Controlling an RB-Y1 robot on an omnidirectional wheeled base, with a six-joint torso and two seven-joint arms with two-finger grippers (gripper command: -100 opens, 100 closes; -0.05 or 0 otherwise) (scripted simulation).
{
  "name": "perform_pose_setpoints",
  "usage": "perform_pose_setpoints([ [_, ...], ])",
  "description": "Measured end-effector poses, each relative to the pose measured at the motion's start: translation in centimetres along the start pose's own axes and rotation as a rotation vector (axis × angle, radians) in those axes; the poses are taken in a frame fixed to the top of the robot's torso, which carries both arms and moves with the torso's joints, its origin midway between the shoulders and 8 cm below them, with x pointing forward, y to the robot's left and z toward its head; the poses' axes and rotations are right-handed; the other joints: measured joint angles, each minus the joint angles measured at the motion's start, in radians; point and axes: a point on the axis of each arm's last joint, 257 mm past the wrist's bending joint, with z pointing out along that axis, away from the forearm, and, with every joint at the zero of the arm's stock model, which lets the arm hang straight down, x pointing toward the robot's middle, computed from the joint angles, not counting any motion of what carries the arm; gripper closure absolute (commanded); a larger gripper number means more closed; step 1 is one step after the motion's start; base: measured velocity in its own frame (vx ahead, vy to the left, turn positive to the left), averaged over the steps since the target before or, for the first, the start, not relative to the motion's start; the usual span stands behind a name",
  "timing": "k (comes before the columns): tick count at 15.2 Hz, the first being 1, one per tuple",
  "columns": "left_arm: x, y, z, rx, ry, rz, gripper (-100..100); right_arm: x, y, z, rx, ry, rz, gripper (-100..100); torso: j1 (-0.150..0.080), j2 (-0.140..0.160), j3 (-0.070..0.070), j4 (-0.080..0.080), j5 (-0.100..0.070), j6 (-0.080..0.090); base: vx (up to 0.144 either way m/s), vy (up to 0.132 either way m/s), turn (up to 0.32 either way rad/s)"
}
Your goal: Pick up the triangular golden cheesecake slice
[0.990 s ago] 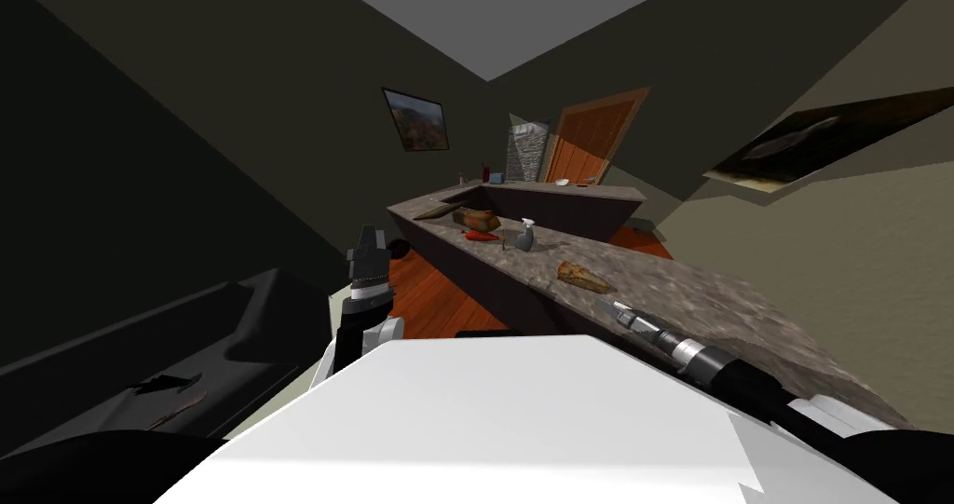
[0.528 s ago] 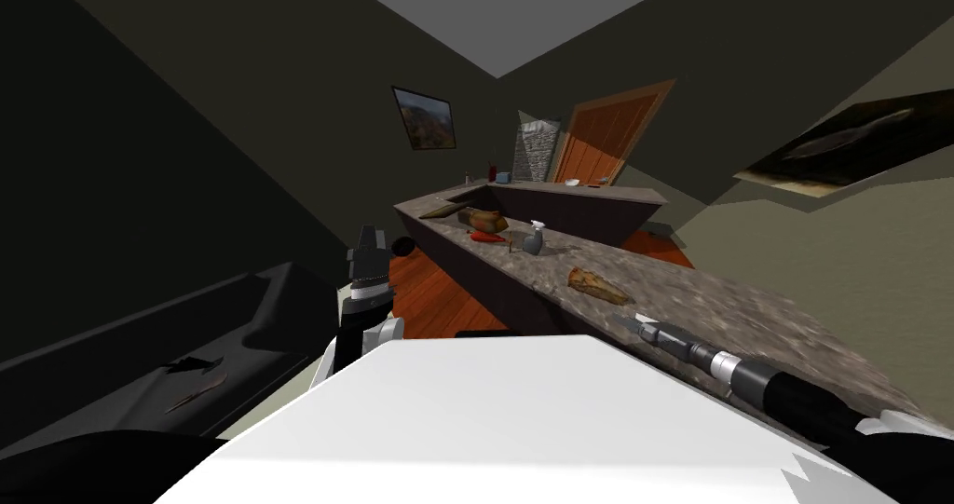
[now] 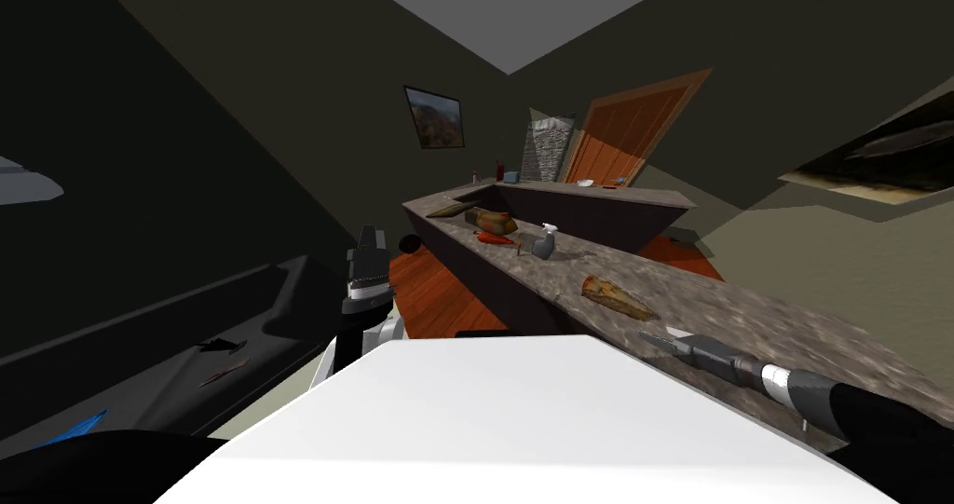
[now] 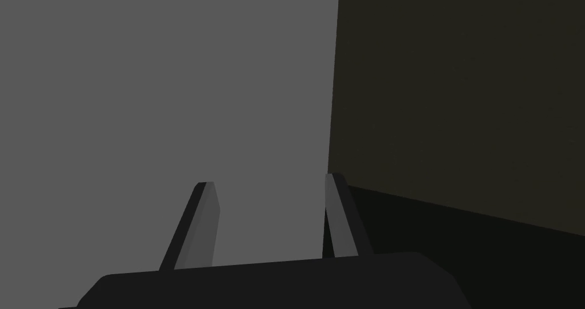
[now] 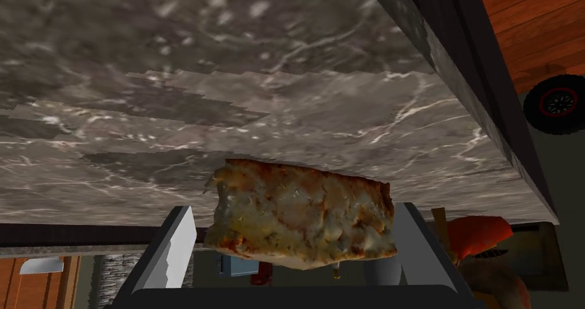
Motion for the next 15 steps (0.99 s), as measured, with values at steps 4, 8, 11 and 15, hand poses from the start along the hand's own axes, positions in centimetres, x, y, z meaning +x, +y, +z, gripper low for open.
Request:
perform_pose_setpoints([
  [4,0.0,0.0,0.0,0.000,0.000,0.000,0,1.2,-2.4,-1.7,0.020,0.095,-0.088,-100,0.000,0.000,0.000,0.000,0.000,0.000,0.028,0.024,0.069],
  [8,0.0,0.0,0.0,0.000,0.000,0.000,0,2.2,-4.7,-3.1,0.029,0.197,-0.185,-100,0.001,-0.001,-0.001,0.000,0.000,0.000,0.036,0.029,0.096],
  [11,0.0,0.0,0.0,0.000,0.000,0.000,0,3.2,-6.4,-4.8,0.029,0.284,-0.262,-100,0.002,-0.002,-0.001,0.000,0.000,-0.001,0.056,0.044,0.118],
  [15,0.0,0.0,0.0,0.000,0.000,0.000,0,3.8,-8.0,-6.3,0.017,0.380,-0.351,-100,0.003,-0.003,-0.002,-0.001,0.001,0.000,0.081,0.066,0.064],
])
